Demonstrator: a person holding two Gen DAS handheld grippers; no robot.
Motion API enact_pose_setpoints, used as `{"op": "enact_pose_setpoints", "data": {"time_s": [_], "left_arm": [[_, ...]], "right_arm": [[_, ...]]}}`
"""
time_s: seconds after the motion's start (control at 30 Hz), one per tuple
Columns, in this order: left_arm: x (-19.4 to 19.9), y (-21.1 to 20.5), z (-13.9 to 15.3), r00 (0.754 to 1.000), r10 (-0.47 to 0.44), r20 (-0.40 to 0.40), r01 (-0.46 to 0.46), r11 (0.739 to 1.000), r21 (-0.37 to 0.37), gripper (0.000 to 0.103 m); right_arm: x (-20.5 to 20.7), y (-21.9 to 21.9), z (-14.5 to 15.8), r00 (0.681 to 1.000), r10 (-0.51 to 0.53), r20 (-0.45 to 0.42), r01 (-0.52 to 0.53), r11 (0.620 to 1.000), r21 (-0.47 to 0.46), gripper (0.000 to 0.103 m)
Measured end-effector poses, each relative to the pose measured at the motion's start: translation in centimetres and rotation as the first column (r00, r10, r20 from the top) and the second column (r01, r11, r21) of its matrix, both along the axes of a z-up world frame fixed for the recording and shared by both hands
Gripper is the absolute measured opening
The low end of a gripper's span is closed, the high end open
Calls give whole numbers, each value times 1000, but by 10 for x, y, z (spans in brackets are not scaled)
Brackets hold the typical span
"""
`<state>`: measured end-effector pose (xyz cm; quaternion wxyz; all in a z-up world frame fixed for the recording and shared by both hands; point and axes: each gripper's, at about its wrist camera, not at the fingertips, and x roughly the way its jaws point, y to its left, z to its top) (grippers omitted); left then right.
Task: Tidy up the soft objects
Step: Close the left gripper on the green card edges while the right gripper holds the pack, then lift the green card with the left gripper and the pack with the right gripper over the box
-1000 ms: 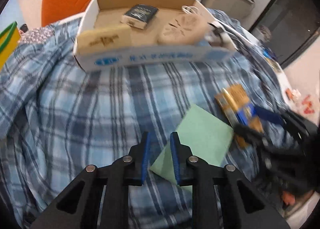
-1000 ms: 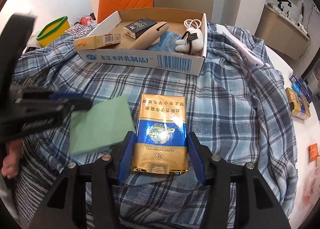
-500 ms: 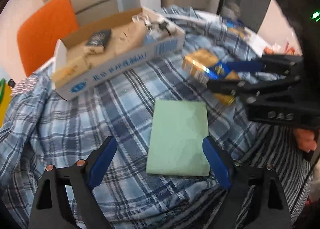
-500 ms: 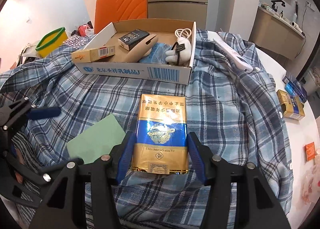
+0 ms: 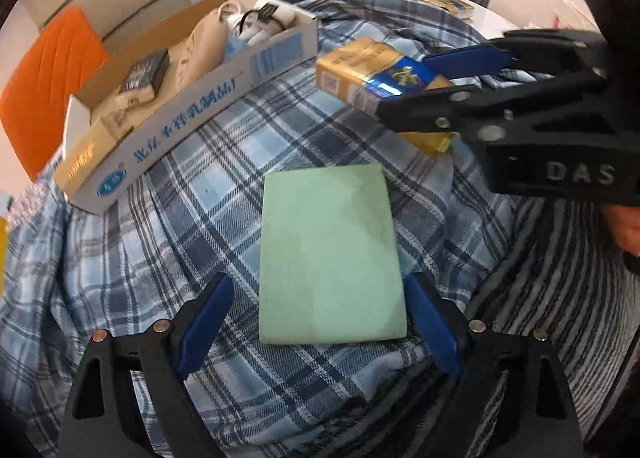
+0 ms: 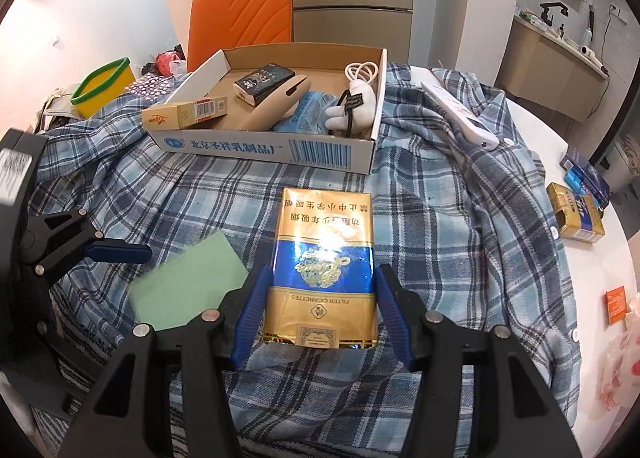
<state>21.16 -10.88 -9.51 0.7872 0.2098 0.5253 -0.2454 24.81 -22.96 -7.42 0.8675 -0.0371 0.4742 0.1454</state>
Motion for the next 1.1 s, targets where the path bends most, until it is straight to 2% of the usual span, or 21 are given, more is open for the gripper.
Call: {"op": "enact_pose_setpoints", "data": {"time_s": [0.1,0.2,0.27,0.3,0.4,0.47,0.57,0.63,0.7,0.73,0.77,0.83,0.93,1.1], "left_arm": [[-1,-1,1,1000,5,3,-5,1000,8,89],[4,2,0,999,23,-31,-24,999,-23,88],[7,7,0,998,21,-60,-26,997,-69,76],[7,10,2,998,33,-49,-37,996,-77,71],[9,23,7,995,67,-76,-77,987,-142,71],[4,29,12,995,94,-41,-99,983,-153,71],[-8,39,25,987,145,66,-132,976,-175,71],[-20,48,35,958,218,188,-181,964,-195,71],[-32,58,42,924,278,263,-212,944,-251,71],[-39,58,46,906,292,307,-209,938,-276,71],[-49,62,52,877,306,372,-196,932,-304,71],[-58,68,59,836,327,441,-180,922,-342,71],[-70,82,69,787,371,493,-175,900,-399,71],[-85,96,84,717,438,542,-203,875,-439,71]], "right_arm": [[0,0,-1,1000,-2,-3,2,1000,-2,54],[0,0,-2,1000,-1,-4,1,1000,-5,54],[0,0,-2,1000,-2,-5,1,1000,-4,54],[0,0,-2,1000,-3,-5,3,1000,-4,54],[0,-1,-2,1000,-5,-2,5,1000,-2,54],[1,-3,-1,1000,-7,1,7,1000,0,54],[-1,-4,3,1000,-5,22,5,1000,17,54],[-4,-5,8,999,-7,49,6,1000,29,54],[-8,-6,16,996,-2,92,-3,999,51,54],[-11,-5,19,993,2,115,-8,998,59,54],[-13,-5,23,989,5,144,-15,998,65,54],[-18,-3,29,978,16,207,-30,997,69,54],[-25,2,34,958,14,285,-33,998,62,54],[-37,8,42,929,32,368,-62,996,71,54]]}}
